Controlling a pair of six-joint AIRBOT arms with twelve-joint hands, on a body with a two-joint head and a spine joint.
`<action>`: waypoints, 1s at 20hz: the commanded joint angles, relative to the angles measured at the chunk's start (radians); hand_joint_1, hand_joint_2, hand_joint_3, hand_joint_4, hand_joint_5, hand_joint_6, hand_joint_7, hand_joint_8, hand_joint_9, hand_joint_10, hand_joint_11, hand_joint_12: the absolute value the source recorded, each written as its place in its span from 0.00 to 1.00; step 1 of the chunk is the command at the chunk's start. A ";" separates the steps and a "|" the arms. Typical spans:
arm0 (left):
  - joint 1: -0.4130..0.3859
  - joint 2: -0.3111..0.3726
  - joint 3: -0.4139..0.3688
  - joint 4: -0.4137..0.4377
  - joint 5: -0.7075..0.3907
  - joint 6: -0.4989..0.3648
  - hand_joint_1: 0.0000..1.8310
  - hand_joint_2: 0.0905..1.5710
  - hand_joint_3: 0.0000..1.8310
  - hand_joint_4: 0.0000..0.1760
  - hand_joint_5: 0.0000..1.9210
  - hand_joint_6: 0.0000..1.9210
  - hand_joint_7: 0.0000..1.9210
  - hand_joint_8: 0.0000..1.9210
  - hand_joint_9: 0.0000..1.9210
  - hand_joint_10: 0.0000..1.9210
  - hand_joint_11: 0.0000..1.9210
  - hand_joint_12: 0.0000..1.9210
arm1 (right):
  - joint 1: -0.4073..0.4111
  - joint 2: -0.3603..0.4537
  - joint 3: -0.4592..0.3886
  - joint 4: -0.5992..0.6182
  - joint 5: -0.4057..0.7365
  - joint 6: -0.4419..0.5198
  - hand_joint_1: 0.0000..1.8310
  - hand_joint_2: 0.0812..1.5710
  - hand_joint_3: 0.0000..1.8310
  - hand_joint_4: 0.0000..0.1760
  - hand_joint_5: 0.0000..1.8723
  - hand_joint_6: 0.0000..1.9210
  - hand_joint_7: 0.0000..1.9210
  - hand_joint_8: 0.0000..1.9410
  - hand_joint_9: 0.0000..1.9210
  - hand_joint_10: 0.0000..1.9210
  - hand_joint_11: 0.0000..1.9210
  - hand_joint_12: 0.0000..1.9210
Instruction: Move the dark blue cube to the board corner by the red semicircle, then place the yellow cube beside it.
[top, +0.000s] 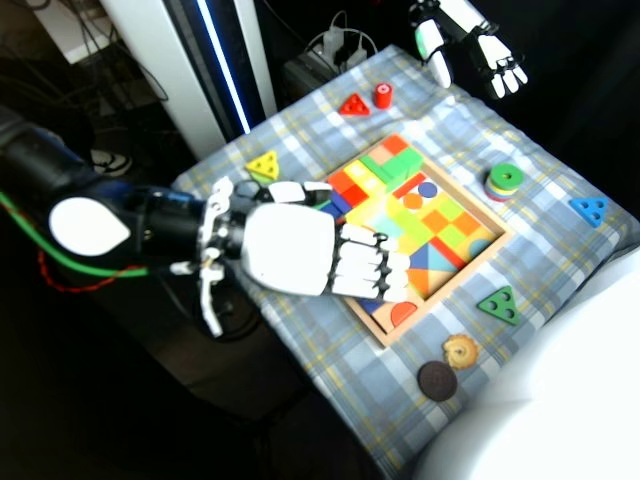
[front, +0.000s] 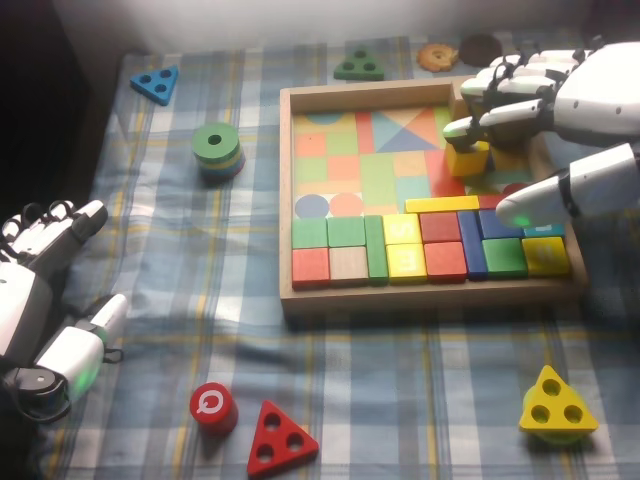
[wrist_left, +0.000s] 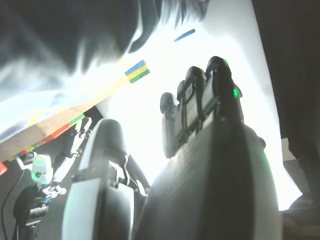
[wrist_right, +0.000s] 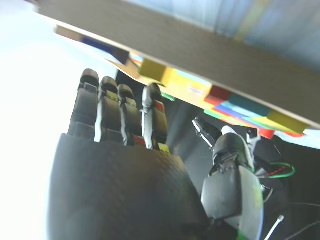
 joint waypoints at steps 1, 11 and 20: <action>-0.008 0.002 0.004 0.041 -0.105 -0.006 0.39 0.88 0.00 0.00 0.17 0.00 0.10 0.00 0.09 0.01 0.00 0.00 | 0.013 0.001 0.013 0.031 0.042 -0.010 0.00 0.61 0.00 0.83 0.14 0.00 0.00 0.00 0.00 0.00 0.00 0.00; -0.008 0.002 0.003 0.041 -0.100 -0.006 0.37 0.89 0.00 0.00 0.15 0.00 0.08 0.00 0.08 0.00 0.00 0.00 | 0.018 -0.065 0.109 0.097 0.038 -0.018 0.00 0.60 0.00 0.75 0.13 0.00 0.00 0.00 0.00 0.00 0.00 0.00; -0.008 0.001 0.002 0.041 -0.100 -0.006 0.41 0.88 0.00 0.00 0.16 0.00 0.10 0.00 0.08 0.00 0.00 0.00 | 0.058 -0.049 0.090 0.107 0.040 -0.044 0.00 0.63 0.00 0.81 0.14 0.00 0.00 0.00 0.00 0.00 0.00 0.00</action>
